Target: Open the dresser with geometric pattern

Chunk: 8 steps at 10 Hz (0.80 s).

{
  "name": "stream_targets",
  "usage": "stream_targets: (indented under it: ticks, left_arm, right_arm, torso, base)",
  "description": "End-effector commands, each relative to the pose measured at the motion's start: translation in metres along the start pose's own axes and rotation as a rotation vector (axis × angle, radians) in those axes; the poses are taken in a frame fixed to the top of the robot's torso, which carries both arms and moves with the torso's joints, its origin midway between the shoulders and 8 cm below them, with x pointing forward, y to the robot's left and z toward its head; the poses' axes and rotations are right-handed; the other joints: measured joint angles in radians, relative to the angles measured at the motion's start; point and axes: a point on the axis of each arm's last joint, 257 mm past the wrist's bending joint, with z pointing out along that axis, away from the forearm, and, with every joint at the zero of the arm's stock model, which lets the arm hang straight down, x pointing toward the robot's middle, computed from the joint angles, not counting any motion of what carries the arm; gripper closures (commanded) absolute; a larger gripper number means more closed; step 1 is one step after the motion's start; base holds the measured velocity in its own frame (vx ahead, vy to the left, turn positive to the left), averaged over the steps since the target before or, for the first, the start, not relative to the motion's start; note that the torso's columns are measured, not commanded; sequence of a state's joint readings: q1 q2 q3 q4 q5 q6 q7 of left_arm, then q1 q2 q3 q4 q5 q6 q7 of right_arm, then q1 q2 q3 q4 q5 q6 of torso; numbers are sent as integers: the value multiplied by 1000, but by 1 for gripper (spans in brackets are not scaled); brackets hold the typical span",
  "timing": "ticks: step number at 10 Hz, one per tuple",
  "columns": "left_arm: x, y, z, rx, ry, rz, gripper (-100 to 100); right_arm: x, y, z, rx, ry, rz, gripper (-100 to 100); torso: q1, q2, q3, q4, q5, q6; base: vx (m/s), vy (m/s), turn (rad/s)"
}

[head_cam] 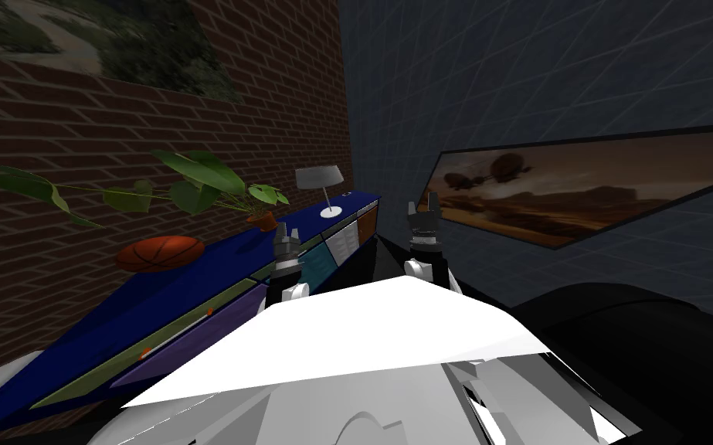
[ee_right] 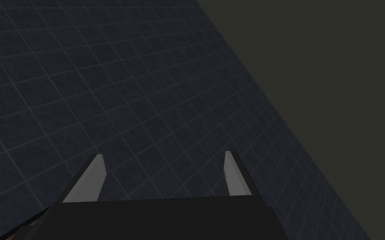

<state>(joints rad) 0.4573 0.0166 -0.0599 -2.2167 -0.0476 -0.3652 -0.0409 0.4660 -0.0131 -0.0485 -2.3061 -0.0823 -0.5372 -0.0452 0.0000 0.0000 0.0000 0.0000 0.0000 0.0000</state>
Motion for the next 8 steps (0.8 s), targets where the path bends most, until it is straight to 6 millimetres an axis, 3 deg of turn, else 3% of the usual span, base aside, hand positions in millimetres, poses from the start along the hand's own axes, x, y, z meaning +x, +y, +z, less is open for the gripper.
stream_targets:
  ticks: [1, 8]
  left_arm:
    - [0, 0, 0, 0, 0, 0, 0]
    - [0, 0, 0, 0, 0, 0, 0]
  right_arm:
    - [0, 0, 0, 0, 0, 0, 0]
    - [0, 0, 0, 0, 0, 0, 0]
  torso:
    - [0, 40, -82, 41, 0, 0]
    - [0, 544, -1087, 544, 0, 0]
  base:
    - [0, 0, 0]
    - [0, 0, 0]
